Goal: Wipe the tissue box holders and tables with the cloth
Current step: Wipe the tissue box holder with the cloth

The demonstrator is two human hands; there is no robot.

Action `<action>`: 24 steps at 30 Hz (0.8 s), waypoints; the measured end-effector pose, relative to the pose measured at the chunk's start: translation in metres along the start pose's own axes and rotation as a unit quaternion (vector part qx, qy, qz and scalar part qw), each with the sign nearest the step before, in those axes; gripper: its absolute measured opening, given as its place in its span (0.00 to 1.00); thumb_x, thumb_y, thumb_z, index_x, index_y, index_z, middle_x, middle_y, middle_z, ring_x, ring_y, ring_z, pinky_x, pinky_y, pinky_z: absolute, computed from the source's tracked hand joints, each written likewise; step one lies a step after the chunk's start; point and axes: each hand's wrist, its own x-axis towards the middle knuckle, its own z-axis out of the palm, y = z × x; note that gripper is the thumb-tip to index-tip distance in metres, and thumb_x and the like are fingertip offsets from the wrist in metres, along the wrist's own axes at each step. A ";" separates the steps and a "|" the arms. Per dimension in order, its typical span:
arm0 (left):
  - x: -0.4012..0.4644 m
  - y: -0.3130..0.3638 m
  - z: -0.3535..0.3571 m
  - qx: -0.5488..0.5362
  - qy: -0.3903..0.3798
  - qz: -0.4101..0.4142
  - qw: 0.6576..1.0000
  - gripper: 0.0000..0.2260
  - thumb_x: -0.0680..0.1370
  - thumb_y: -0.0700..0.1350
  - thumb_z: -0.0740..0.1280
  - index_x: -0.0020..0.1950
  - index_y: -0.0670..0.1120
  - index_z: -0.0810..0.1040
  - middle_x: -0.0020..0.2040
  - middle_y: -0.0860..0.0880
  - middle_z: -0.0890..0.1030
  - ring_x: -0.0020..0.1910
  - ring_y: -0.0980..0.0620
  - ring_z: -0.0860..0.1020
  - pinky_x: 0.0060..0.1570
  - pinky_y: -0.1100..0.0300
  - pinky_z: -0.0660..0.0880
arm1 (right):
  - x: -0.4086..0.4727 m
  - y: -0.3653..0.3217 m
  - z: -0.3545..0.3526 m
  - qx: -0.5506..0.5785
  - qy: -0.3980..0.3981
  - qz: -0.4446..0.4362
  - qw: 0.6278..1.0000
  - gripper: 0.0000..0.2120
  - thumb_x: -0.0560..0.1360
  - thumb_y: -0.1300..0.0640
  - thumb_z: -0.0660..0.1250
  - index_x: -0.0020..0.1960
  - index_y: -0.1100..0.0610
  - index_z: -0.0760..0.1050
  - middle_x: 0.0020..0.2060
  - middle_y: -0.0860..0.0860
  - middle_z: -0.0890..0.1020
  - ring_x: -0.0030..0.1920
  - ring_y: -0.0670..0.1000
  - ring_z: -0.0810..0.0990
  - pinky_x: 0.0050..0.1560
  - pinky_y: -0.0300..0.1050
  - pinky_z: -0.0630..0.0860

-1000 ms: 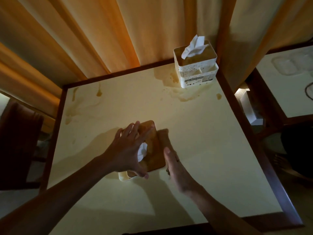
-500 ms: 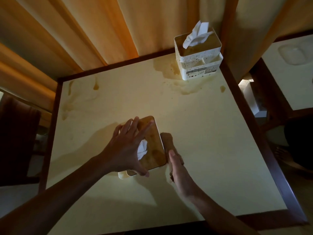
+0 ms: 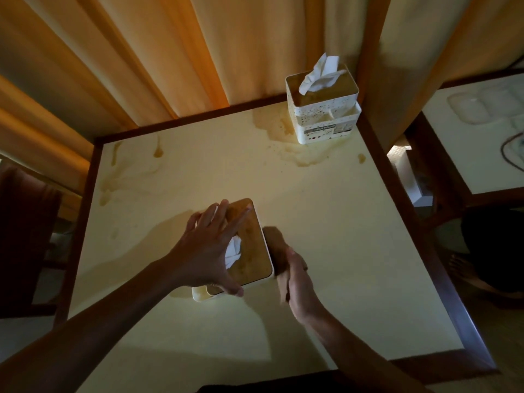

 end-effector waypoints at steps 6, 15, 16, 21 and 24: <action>0.010 0.002 -0.016 -0.155 0.011 -0.091 0.984 0.66 0.52 0.81 0.65 0.72 0.62 0.24 0.81 0.45 0.43 0.79 0.41 0.47 0.74 0.36 0.51 | -0.018 -0.003 -0.035 0.121 0.089 0.074 0.986 0.22 0.84 0.46 0.52 0.62 0.61 0.73 0.55 0.51 0.82 0.58 0.53 0.79 0.68 0.48 0.69; 0.034 0.017 -0.040 -0.384 0.088 -0.243 0.886 0.27 0.70 0.71 0.67 0.35 0.48 0.65 0.31 0.52 0.64 0.30 0.56 0.66 0.35 0.60 0.65 | -0.025 -0.038 -0.028 0.102 0.040 0.068 0.992 0.25 0.84 0.42 0.48 0.65 0.59 0.72 0.65 0.54 0.78 0.68 0.55 0.75 0.72 0.50 0.67; 0.035 0.020 -0.041 -0.370 0.081 -0.226 0.897 0.25 0.70 0.70 0.66 0.39 0.48 0.68 0.34 0.52 0.68 0.33 0.55 0.70 0.37 0.60 0.67 | -0.027 -0.038 -0.022 0.062 0.025 0.055 0.996 0.31 0.82 0.39 0.50 0.67 0.63 0.72 0.68 0.61 0.75 0.70 0.61 0.72 0.74 0.56 0.64; 0.032 0.025 -0.041 -0.311 0.091 -0.112 0.939 0.47 0.67 0.72 0.64 0.79 0.48 0.59 0.76 0.45 0.66 0.73 0.44 0.66 0.69 0.51 0.64 | -0.037 -0.021 -0.011 -0.114 -0.050 0.049 0.991 0.56 0.71 0.24 0.57 0.65 0.79 0.61 0.62 0.79 0.65 0.62 0.77 0.66 0.65 0.65 0.66; 0.026 0.027 -0.039 -0.296 0.133 -0.120 0.938 0.50 0.64 0.74 0.63 0.79 0.49 0.58 0.76 0.45 0.66 0.73 0.43 0.67 0.70 0.48 0.64 | -0.042 -0.013 -0.020 -0.043 -0.022 0.111 0.993 0.32 0.77 0.32 0.56 0.59 0.58 0.78 0.61 0.53 0.82 0.60 0.46 0.81 0.65 0.41 0.73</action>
